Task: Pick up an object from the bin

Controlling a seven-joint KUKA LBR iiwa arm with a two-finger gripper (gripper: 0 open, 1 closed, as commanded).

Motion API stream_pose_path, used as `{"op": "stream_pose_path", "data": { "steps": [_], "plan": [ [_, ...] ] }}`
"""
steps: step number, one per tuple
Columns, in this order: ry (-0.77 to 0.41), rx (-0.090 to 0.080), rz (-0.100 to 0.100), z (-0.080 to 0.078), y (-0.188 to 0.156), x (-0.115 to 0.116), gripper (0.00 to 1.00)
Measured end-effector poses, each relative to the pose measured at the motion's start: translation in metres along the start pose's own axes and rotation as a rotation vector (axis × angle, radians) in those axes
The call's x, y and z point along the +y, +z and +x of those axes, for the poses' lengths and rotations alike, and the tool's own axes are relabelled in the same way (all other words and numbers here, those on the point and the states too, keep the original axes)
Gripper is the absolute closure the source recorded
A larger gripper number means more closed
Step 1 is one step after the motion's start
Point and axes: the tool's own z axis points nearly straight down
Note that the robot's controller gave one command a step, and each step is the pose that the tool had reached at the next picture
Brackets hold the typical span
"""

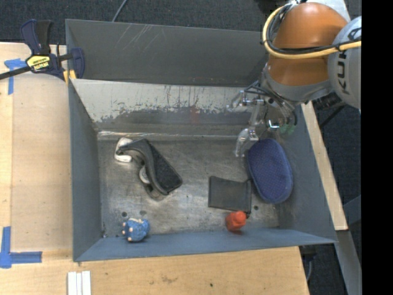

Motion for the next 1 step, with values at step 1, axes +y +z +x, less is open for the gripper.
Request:
{"op": "stream_pose_path", "data": {
  "steps": [1],
  "plan": [
    [-0.031,0.005,0.002,0.0783,0.0736,-0.0855,0.0]
  ]
}}
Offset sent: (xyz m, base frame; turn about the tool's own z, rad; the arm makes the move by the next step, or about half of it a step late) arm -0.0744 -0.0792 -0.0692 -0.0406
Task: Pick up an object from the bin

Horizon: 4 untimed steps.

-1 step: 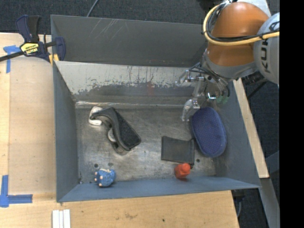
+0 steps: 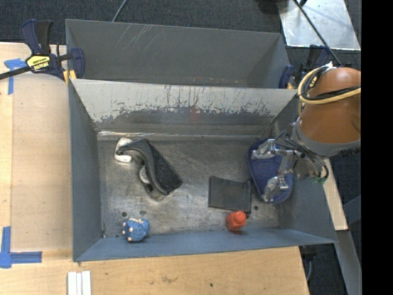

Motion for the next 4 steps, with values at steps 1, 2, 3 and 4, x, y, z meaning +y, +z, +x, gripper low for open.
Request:
{"op": "stream_pose_path", "data": {
  "steps": [1,2,3,4],
  "plan": [
    [0.056,-0.03,-0.005,-0.01,0.059,-0.024,0.0],
    [0.053,-0.042,-0.003,-0.013,0.054,-0.023,1.0],
    [-0.198,-0.019,0.004,0.024,-0.088,-0.04,1.0],
    [-0.197,-0.013,0.0,0.025,-0.084,-0.039,0.0]
  ]
}}
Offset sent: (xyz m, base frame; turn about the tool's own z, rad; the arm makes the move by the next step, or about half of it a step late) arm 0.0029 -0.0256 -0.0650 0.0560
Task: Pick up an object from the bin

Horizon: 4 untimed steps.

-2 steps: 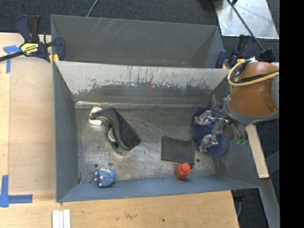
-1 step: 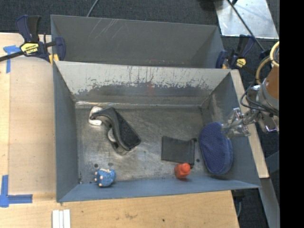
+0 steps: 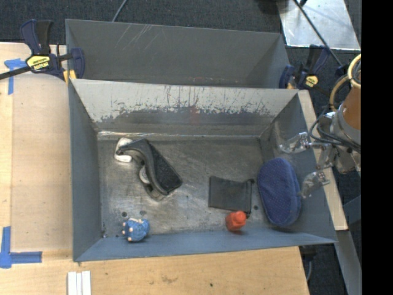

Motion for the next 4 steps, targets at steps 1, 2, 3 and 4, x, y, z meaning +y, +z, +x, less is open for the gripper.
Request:
{"op": "stream_pose_path", "data": {
  "steps": [1,2,3,4],
  "plan": [
    [0.215,0.005,-0.004,-0.037,0.079,0.035,0.0],
    [0.078,-0.002,-0.005,-0.065,0.149,0.001,0.0],
    [0.292,0.001,0.0,-0.001,0.086,0.042,0.0],
    [0.125,0.001,0.0,-0.013,0.146,0.026,0.0]
  ]
}}
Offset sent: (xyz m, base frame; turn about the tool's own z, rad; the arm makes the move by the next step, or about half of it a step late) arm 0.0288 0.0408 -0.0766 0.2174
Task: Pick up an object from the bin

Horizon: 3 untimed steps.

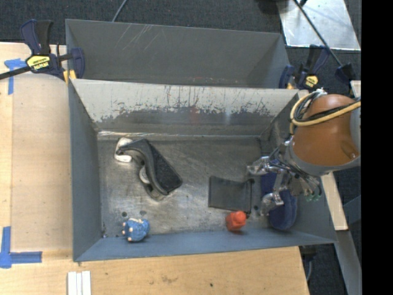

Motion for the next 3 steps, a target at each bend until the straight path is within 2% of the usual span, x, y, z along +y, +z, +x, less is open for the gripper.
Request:
{"op": "stream_pose_path", "data": {
  "steps": [1,2,3],
  "plan": [
    [0.0,-0.016,0.003,-0.005,-0.004,0.0,1.0],
    [-0.073,0.001,-0.003,0.017,-0.054,0.061,1.0],
    [-0.072,-0.004,0.001,0.013,-0.085,0.058,1.0]
  ]
}}
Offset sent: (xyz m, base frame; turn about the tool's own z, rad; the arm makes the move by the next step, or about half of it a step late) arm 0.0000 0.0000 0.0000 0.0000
